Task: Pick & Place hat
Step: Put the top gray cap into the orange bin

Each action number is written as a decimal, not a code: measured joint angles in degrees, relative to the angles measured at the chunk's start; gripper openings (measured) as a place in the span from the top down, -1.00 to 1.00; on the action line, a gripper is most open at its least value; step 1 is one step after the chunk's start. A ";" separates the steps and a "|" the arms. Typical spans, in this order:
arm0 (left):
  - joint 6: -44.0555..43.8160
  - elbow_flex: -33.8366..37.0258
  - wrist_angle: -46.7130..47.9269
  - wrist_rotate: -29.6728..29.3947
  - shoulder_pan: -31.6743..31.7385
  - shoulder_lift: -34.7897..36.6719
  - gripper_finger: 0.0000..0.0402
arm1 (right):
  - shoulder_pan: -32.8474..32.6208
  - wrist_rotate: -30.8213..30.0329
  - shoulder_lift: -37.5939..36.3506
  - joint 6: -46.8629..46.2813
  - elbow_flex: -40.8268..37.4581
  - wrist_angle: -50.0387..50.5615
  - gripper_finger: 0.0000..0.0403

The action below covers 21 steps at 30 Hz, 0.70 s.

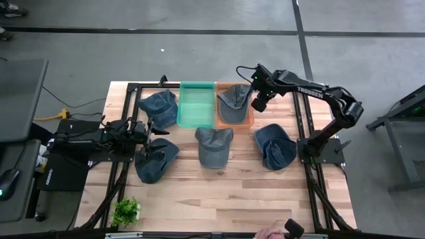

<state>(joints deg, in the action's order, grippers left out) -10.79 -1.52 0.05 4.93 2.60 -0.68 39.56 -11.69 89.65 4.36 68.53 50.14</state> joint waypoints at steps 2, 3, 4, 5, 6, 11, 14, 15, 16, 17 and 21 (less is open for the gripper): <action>0.00 -0.02 0.00 0.00 0.01 0.02 -0.34 | 0.89 1.81 0.00 -0.50 0.00 -0.16 0.91; 0.00 -0.02 0.00 0.00 -0.01 0.02 -0.34 | 1.57 2.88 0.00 -0.74 0.00 -0.63 0.94; 0.00 0.00 0.00 0.00 0.01 0.00 -0.34 | 2.35 3.83 0.00 -1.70 0.00 -1.13 0.93; 0.01 -0.02 0.00 -0.01 0.00 0.01 -0.34 | 3.19 4.81 0.00 -2.90 0.00 -1.56 0.94; 0.00 -0.01 0.00 0.00 0.01 0.02 -0.34 | 4.02 6.08 0.00 -4.13 0.00 -1.78 0.96; 0.00 0.00 0.00 0.00 0.00 0.00 -0.34 | 8.89 11.90 0.00 -12.28 0.00 -1.81 0.99; 0.00 -0.01 0.01 0.00 0.00 0.02 -0.34 | 11.33 17.03 0.02 -15.70 0.00 -2.40 0.99; 0.00 -0.02 0.00 -0.02 -0.01 0.01 -0.34 | 11.74 17.57 0.02 -16.33 0.00 -2.70 0.99; 0.00 -0.02 0.00 0.00 0.01 0.01 -0.34 | 12.02 18.16 0.02 -16.96 0.00 -3.01 0.99; 0.00 -0.01 0.01 -0.01 0.00 0.02 -0.34 | 12.34 18.49 0.02 -17.67 0.00 -3.53 0.99; 0.00 0.00 0.00 0.00 -0.01 0.00 -0.34 | 13.36 20.06 1.79 -19.92 0.00 -5.93 1.00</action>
<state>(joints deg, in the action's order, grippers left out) -10.79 -1.52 0.06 4.93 2.59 -0.69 52.92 8.36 91.44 -15.57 68.53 44.21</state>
